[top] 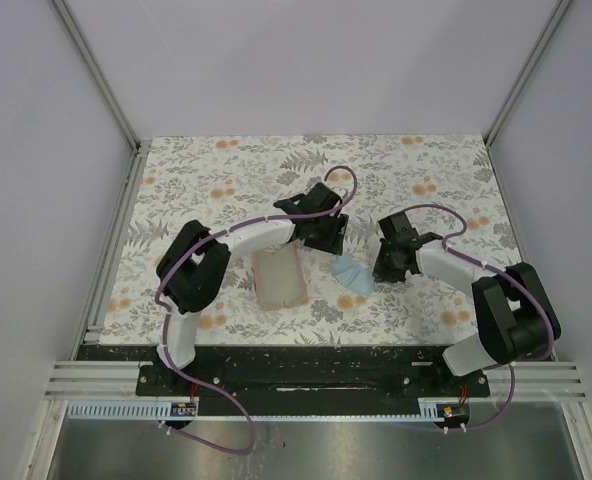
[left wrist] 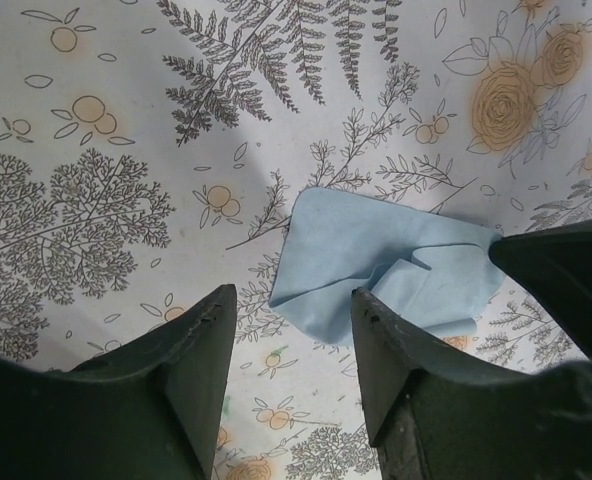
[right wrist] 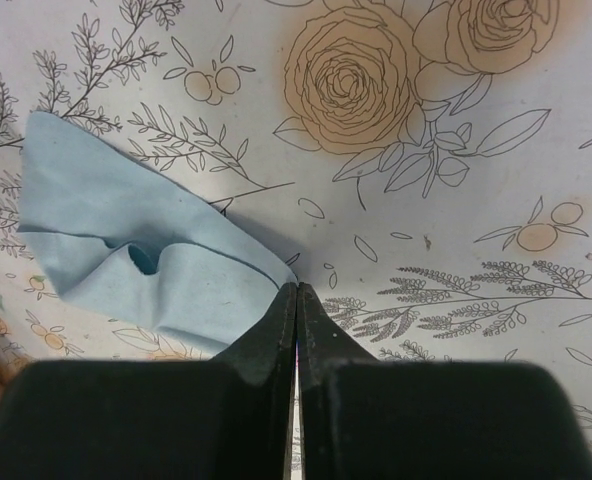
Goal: Organize the sunglasses
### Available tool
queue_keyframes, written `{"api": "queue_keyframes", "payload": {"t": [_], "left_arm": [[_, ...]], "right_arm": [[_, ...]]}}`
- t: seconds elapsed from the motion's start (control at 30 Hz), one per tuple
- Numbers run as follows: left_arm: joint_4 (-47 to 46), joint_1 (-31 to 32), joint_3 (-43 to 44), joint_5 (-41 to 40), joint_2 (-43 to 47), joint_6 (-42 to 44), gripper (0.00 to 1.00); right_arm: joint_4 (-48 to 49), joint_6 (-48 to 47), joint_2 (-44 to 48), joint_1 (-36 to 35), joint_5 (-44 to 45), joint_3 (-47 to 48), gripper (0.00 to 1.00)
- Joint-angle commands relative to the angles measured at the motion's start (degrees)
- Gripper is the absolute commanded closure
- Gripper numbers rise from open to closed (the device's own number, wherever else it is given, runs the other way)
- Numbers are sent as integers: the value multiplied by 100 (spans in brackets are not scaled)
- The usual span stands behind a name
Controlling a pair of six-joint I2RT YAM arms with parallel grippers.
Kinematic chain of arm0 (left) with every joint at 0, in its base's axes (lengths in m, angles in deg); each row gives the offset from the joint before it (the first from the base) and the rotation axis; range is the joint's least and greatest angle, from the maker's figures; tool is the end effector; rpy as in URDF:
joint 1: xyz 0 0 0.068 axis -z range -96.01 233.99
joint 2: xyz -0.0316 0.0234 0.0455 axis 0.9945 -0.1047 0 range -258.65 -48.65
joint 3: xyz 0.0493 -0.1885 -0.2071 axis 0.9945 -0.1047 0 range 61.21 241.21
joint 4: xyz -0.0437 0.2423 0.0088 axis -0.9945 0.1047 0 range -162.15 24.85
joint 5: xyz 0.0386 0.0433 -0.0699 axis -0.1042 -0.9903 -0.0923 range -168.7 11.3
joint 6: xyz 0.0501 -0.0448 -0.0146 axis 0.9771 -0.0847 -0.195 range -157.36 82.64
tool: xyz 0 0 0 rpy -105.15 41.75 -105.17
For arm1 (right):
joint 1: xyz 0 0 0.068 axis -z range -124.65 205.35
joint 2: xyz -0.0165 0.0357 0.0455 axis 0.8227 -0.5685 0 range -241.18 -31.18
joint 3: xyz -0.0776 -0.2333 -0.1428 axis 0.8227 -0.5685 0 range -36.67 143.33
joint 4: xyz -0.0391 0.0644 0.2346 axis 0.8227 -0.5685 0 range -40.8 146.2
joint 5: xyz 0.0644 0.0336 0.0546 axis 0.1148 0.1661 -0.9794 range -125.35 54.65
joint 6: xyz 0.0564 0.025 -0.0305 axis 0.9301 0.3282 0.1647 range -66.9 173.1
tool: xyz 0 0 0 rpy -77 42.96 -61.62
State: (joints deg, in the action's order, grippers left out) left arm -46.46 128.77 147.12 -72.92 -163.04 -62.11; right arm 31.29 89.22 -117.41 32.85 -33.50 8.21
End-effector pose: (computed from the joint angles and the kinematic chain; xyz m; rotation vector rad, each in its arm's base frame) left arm 0.3080 -0.3133 0.2036 0.4979 2.5739 -0.5921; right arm 0.2460 0.0999 0.1640 0.3358 2.7338 0.2447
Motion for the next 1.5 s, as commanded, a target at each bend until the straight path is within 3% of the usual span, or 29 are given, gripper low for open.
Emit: {"api": "queue_keyframes", "payload": {"t": [0.0, 0.4, 0.57, 0.77, 1.03, 1.2, 1.47], "left_arm": [[23, 23, 426, 160, -276, 155, 48], [357, 189, 1077, -7, -1015, 269, 45], [507, 242, 1200, 98, -1200, 269, 48], [437, 251, 1059, 432, -1340, 129, 59], [445, 260, 1226, 213, -1639, -38, 70], [445, 260, 1297, 117, -1754, -126, 100], [279, 216, 1139, -261, -1149, -100, 100]], "right_arm": [[12, 1, 292, 18, -35, -41, 100], [21, -35, 248, 18, -132, -6, 100], [38, -35, 265, 18, -141, -15, 100], [47, -35, 283, 18, -150, -15, 100], [47, -26, 362, 18, -167, -41, 100], [39, -26, 406, 9, -167, -41, 100], [-93, -122, 502, 26, -97, 239, 100]]}}
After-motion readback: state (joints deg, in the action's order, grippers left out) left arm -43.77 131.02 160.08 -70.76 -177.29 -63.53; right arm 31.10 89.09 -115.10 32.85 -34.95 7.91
